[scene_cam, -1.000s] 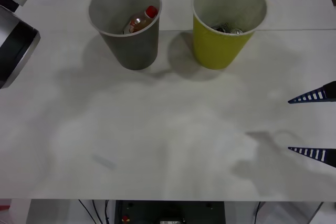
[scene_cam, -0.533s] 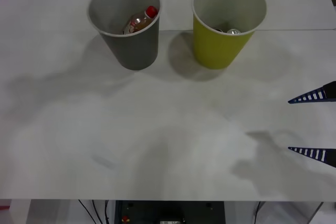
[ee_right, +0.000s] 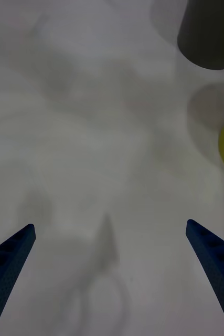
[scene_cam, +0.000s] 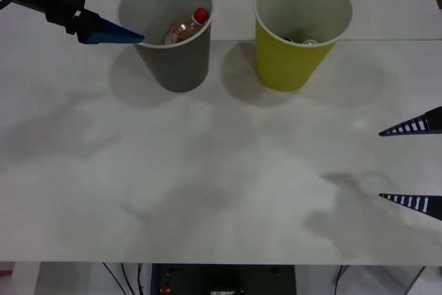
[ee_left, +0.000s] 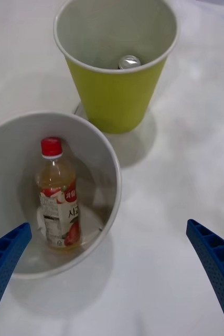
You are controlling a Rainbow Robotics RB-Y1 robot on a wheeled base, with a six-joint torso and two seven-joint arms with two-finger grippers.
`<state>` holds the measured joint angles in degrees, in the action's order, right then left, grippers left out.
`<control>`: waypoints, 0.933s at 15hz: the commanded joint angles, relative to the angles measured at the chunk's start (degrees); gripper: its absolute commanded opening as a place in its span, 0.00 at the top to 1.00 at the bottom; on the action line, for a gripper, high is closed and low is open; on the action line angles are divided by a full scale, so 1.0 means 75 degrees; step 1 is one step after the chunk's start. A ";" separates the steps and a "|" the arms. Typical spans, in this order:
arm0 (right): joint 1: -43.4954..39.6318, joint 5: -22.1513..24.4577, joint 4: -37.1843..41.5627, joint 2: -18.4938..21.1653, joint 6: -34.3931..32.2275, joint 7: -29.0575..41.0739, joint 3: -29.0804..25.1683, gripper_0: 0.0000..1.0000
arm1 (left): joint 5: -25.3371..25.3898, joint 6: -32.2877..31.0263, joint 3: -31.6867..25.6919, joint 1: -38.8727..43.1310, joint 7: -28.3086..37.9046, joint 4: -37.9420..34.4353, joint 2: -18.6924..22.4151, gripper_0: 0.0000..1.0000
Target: Put the can into the green bin and the plastic bottle into the gray bin
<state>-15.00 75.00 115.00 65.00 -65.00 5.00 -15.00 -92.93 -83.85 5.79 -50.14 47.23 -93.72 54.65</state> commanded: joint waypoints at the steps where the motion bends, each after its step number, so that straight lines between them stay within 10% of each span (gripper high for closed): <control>1: 0.0000 0.0000 0.0000 0.0000 0.0000 0.0000 0.0000 0.00 | 0.0262 -0.0269 -0.0608 0.0744 -0.1105 -0.0020 0.0166 0.00; 14: 0.0000 0.0000 0.0000 0.0000 0.0000 0.0000 0.0000 0.00 | 0.0789 -0.0280 -0.2683 0.4740 -0.5313 -0.0641 0.0190 0.00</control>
<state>-15.00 75.00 115.00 65.00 -65.00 5.00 -15.00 -87.07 -85.96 -14.00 -15.65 9.10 -98.52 56.09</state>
